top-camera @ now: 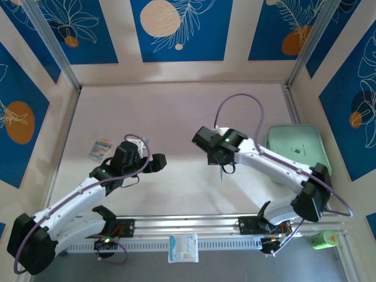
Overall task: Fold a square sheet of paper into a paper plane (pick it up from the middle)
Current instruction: Turn over the paper at the center of the table.
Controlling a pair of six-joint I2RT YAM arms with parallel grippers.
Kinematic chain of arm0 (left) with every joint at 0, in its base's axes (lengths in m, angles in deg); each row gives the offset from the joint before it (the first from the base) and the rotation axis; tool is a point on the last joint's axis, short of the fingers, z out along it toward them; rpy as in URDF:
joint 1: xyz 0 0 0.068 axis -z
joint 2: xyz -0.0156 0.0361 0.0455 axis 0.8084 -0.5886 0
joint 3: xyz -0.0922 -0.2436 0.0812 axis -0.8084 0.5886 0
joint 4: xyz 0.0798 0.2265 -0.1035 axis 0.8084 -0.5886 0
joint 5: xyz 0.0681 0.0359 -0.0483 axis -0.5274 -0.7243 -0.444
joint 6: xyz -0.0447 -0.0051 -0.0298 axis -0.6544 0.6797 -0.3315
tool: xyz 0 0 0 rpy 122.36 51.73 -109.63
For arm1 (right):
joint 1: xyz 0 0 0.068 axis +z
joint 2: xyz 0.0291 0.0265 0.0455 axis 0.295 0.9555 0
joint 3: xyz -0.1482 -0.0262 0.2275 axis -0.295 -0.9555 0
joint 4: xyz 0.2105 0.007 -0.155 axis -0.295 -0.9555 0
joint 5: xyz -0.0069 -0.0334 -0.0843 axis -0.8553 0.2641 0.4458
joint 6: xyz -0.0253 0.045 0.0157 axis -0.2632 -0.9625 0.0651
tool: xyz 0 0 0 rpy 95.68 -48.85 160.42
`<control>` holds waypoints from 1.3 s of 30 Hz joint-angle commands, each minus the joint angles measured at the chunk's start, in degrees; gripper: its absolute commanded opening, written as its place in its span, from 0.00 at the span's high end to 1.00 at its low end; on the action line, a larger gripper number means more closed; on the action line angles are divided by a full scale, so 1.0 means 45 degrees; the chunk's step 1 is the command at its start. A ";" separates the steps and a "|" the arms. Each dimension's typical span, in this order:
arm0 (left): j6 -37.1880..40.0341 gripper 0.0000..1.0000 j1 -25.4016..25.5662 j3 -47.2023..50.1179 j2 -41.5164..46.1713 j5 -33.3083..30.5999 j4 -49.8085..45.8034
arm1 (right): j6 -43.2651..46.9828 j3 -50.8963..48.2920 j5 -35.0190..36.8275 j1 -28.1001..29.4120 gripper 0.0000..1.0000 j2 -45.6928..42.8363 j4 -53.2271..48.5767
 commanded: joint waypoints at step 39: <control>0.0801 0.00 -0.1921 -0.0884 0.3091 -0.1156 -0.5265 | 0.2556 0.1822 -0.2255 0.1753 0.88 0.5924 0.4259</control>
